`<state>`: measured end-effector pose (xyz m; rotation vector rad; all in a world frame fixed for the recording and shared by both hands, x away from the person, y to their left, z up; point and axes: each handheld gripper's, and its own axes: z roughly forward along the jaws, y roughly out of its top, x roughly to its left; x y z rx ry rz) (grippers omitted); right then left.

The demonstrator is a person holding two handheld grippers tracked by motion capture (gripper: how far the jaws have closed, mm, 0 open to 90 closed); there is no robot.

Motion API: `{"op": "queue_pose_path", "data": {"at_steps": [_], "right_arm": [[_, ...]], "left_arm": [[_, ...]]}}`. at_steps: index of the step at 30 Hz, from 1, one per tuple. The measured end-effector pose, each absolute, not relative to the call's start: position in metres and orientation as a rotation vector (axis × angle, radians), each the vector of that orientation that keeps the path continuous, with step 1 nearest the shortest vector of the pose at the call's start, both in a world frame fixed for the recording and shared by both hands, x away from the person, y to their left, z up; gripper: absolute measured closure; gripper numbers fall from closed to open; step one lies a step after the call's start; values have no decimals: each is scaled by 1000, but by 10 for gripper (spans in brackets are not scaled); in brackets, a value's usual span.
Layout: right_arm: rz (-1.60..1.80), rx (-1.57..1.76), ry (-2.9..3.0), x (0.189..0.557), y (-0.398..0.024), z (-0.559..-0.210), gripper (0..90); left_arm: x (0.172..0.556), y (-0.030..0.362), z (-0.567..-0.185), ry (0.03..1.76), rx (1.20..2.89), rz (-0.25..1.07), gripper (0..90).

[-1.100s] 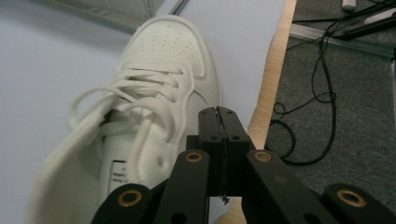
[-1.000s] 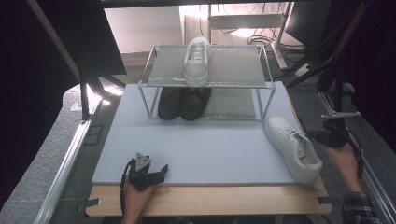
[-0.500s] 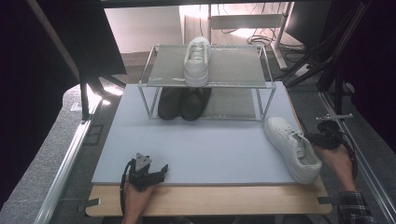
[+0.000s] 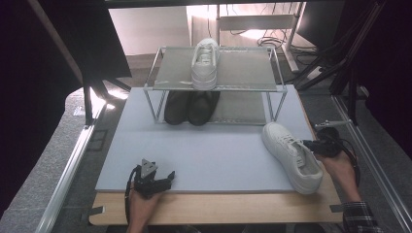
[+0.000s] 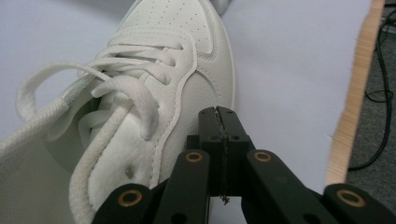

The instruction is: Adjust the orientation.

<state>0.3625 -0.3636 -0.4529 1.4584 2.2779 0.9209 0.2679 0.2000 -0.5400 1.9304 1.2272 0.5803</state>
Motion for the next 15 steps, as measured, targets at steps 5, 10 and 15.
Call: {"op": "queue_pose_path", "data": {"at_steps": [5, 10, 15], "right_arm": [[929, 1439, 2300, 362, -350, -453, 899], [946, 1400, 2331, 360, -337, -454, 899], [958, 1380, 2357, 359, -325, -454, 899]], "left_arm": [[268, 200, -540, 1227, 1931, 580, 143], [268, 200, -540, 1227, 1931, 581, 143], [268, 200, -540, 1227, 1931, 580, 143]]}}
